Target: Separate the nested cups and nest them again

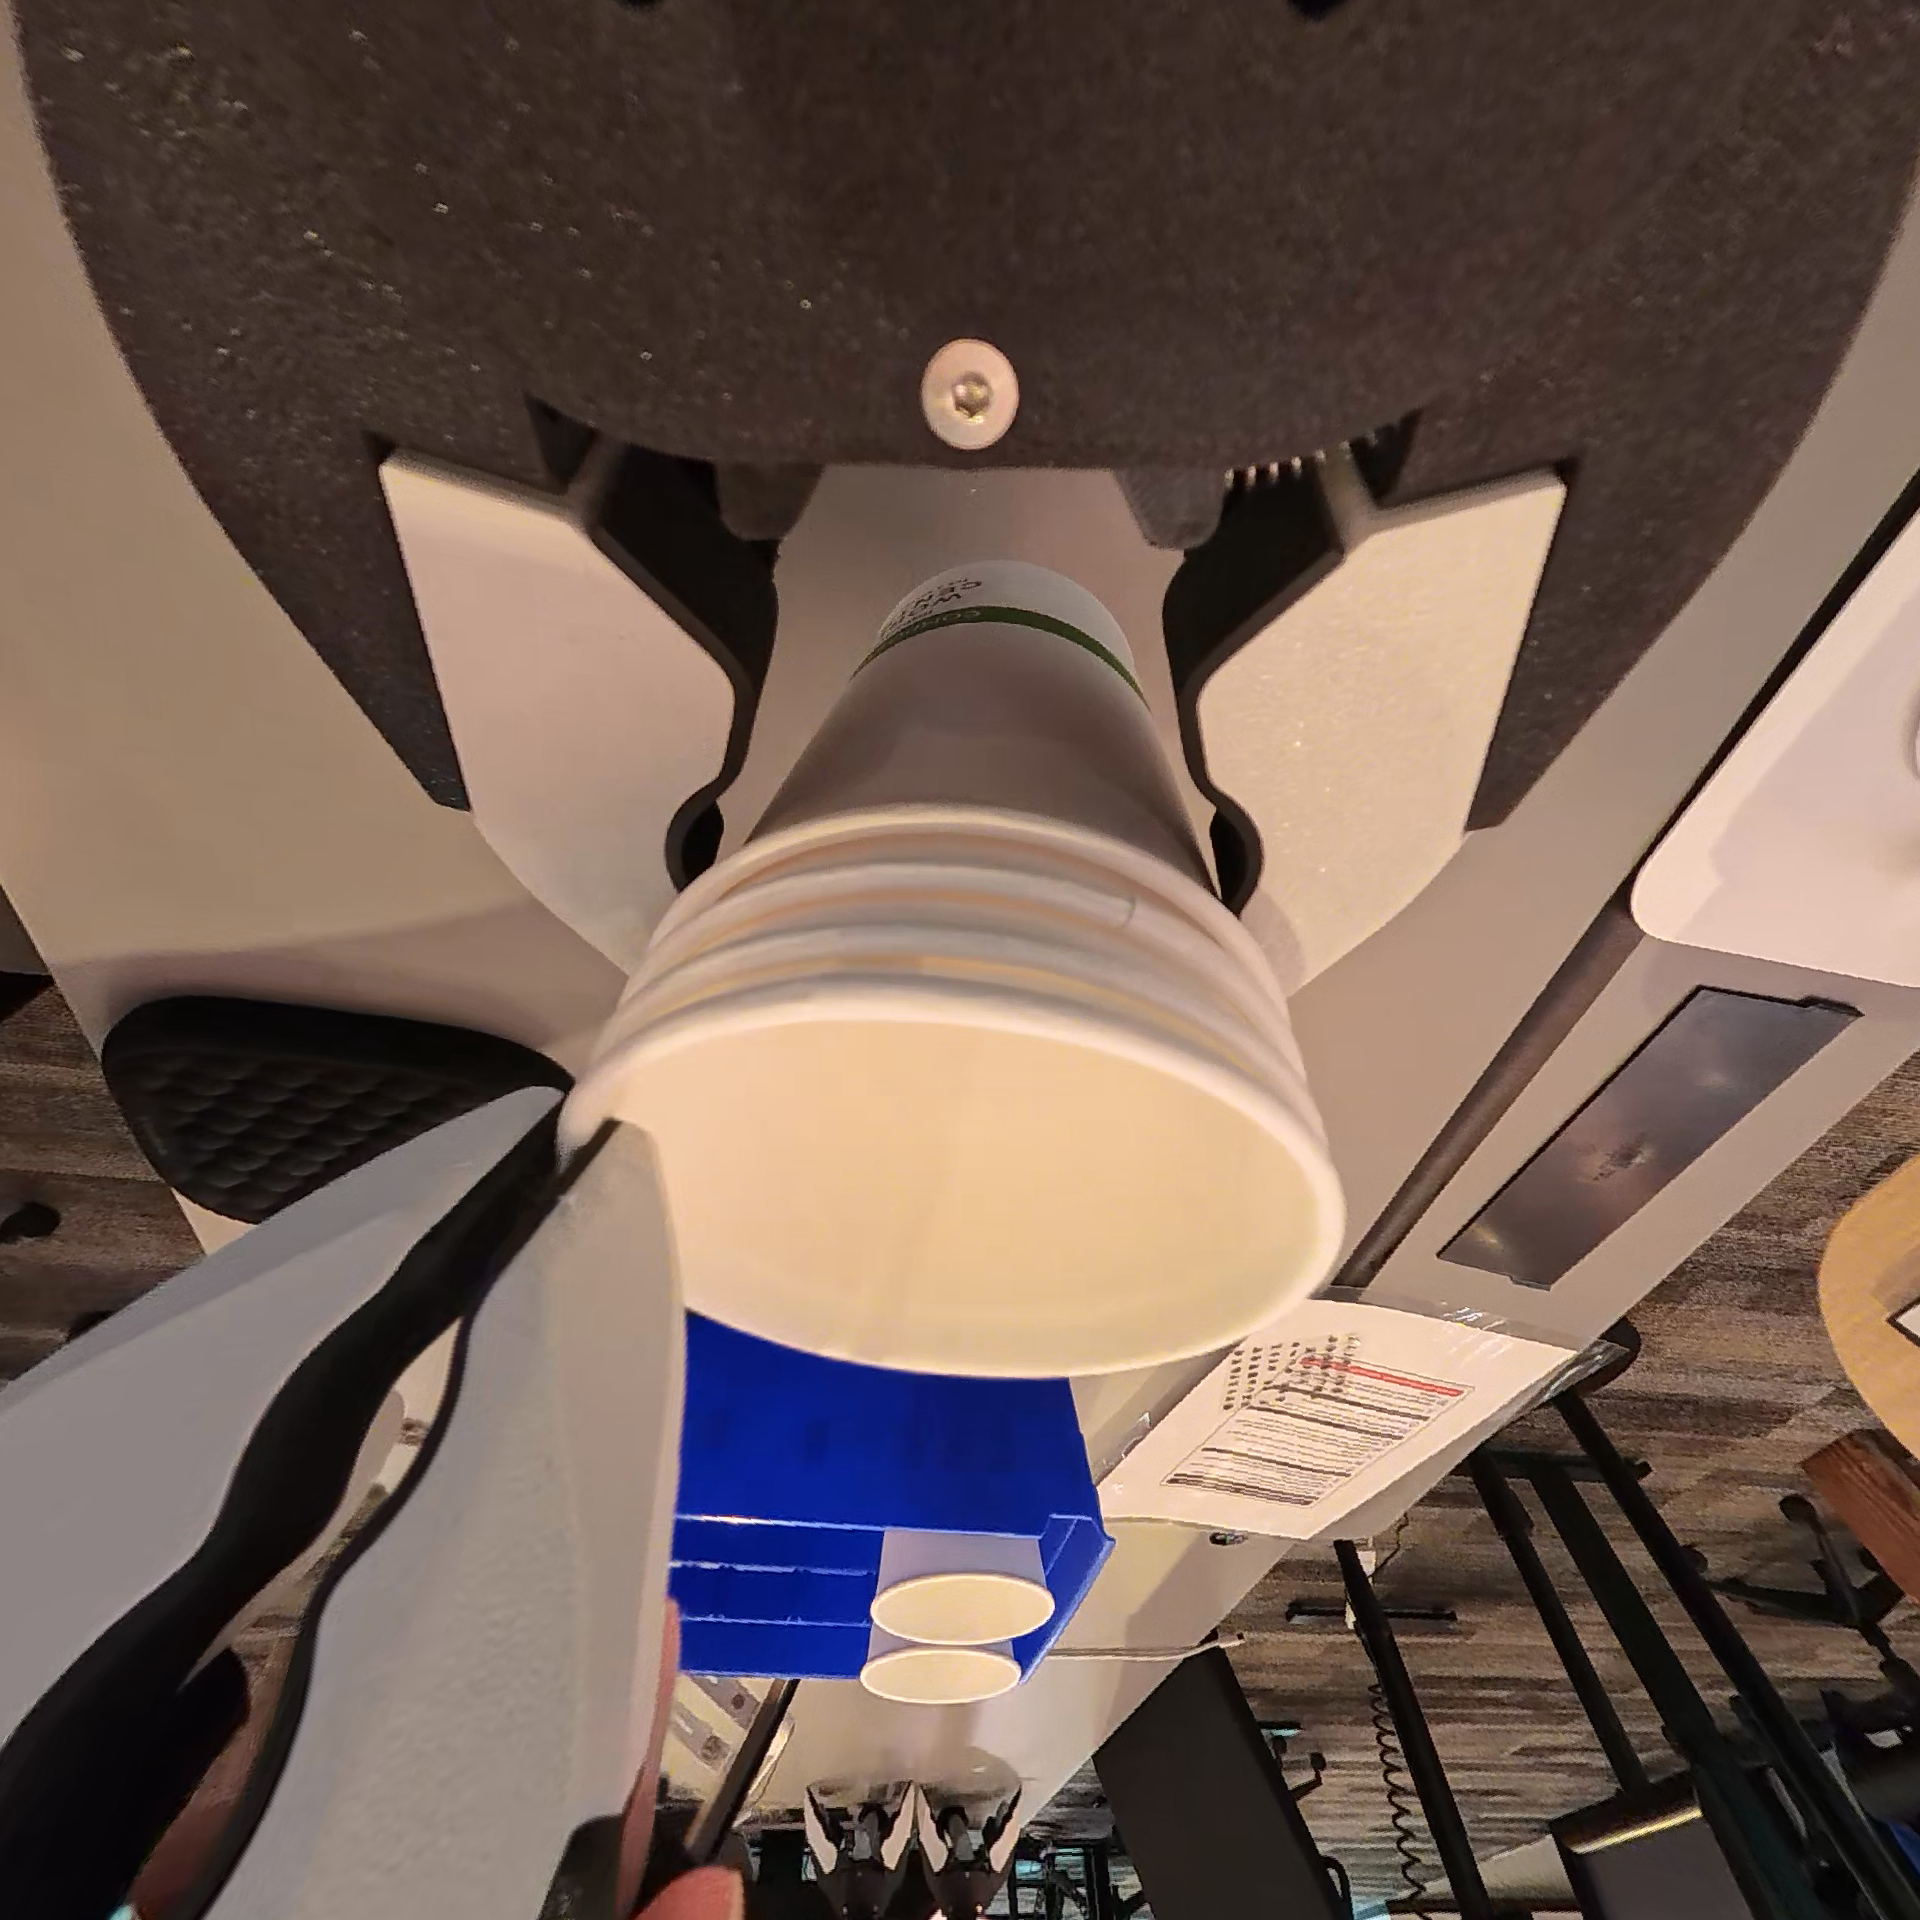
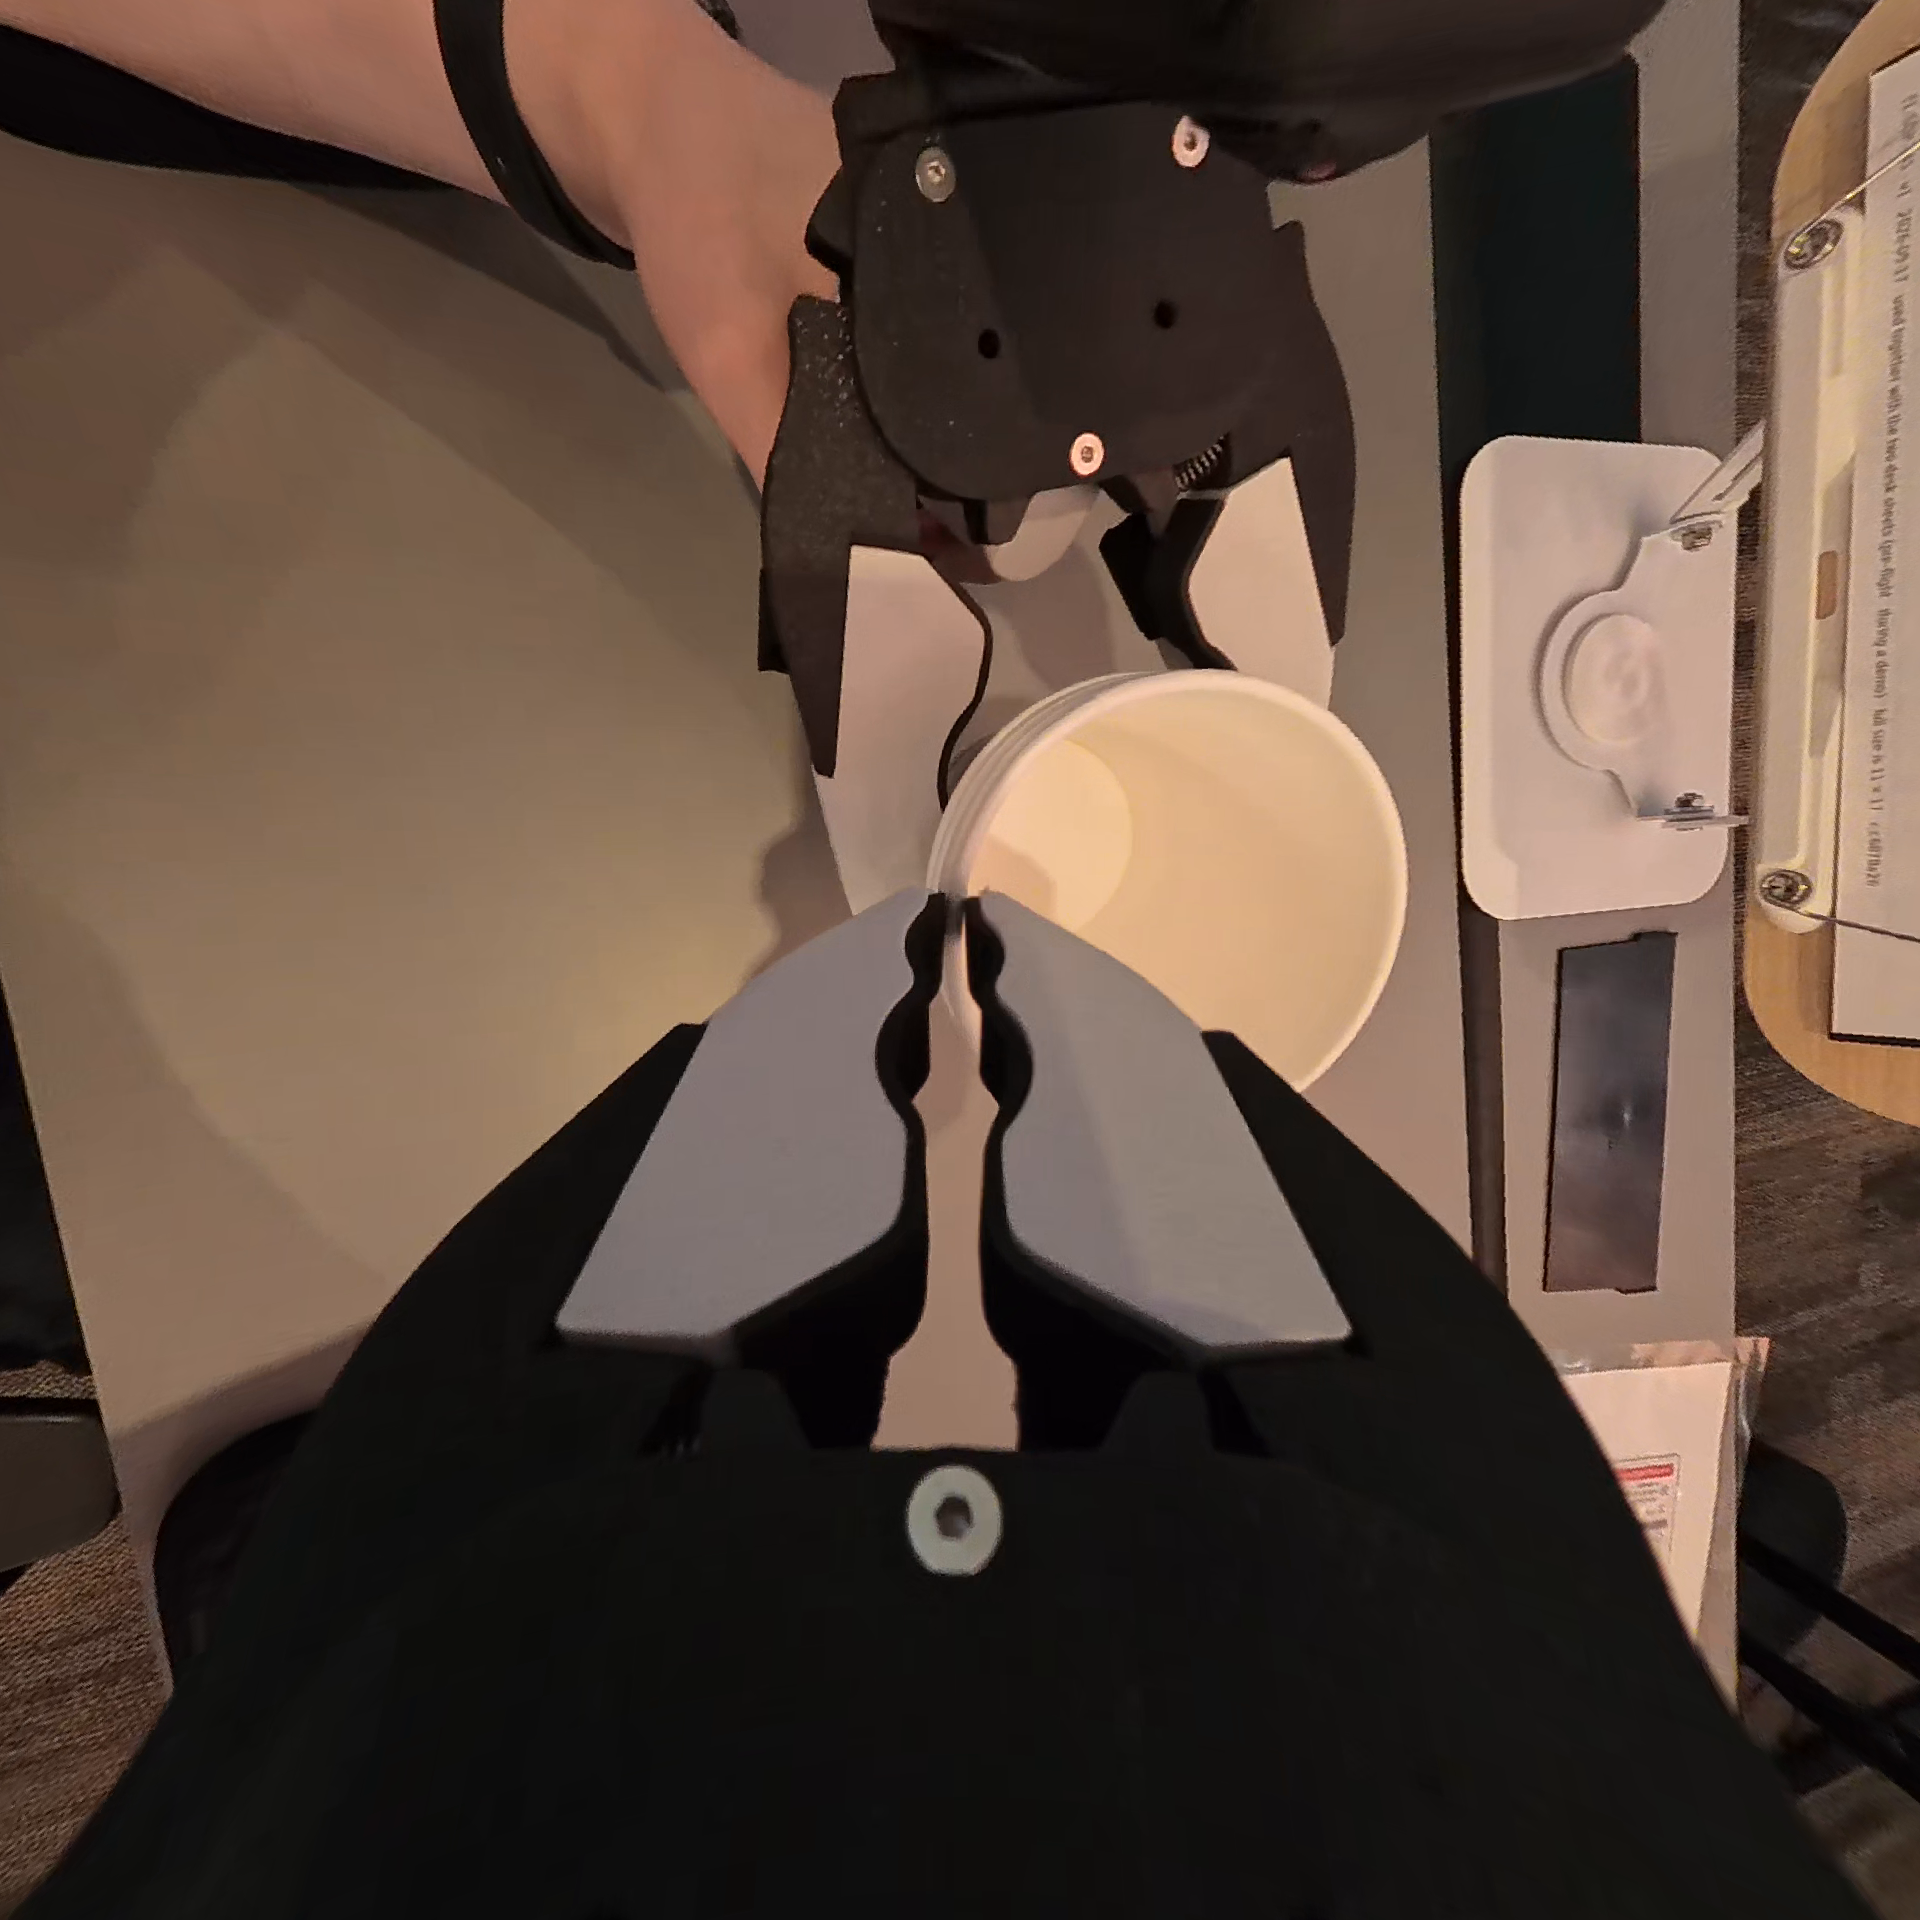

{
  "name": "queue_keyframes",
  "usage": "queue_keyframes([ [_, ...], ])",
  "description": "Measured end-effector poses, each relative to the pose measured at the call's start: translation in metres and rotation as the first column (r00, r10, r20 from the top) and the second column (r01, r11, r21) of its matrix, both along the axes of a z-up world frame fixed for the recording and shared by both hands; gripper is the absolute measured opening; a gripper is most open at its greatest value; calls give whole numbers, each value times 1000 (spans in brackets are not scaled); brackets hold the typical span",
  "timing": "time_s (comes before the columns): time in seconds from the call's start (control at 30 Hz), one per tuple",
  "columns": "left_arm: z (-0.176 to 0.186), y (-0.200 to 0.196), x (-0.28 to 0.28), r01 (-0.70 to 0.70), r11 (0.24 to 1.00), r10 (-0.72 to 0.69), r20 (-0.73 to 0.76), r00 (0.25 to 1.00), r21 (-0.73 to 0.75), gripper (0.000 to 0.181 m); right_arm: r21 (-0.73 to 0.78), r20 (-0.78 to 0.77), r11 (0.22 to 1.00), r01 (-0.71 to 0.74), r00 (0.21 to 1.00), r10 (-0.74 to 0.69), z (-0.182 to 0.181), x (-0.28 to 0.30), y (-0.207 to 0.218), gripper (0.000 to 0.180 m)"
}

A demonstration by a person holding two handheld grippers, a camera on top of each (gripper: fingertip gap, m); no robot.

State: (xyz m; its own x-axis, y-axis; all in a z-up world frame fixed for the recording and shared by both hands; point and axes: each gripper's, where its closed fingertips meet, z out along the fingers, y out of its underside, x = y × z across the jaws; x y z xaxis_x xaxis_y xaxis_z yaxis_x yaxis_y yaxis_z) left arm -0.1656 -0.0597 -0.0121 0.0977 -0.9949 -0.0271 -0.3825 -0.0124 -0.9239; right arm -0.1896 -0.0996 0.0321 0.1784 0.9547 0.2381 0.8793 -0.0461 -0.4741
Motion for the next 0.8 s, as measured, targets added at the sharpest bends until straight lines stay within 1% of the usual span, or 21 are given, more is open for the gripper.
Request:
queue_keyframes([
  [0.17,-1,-1,1,1,1000,-1,-9,1000,8,93,-25,0,1000,10,1000,-10,-1,1,-1,3],
  [0.33,-1,1,0,-2,1000,2,-5,1000,0,93,-3,-17,1000,13,1000,-13,8,3,0,3],
  [0.47,-3,1,0,-3,1000,3,-8,1000,-3,93,21,-57,1000,21,998,-20,27,4,1,2],
  [0.6,-4,0,1,-2,1000,2,-15,1000,4,93,60,-58,998,37,998,-34,44,11,2,2],
  [0.8,-8,1,1,0,1000,-1,-21,1000,-9,93,125,-121,988,86,990,-71,86,28,1,2],
])
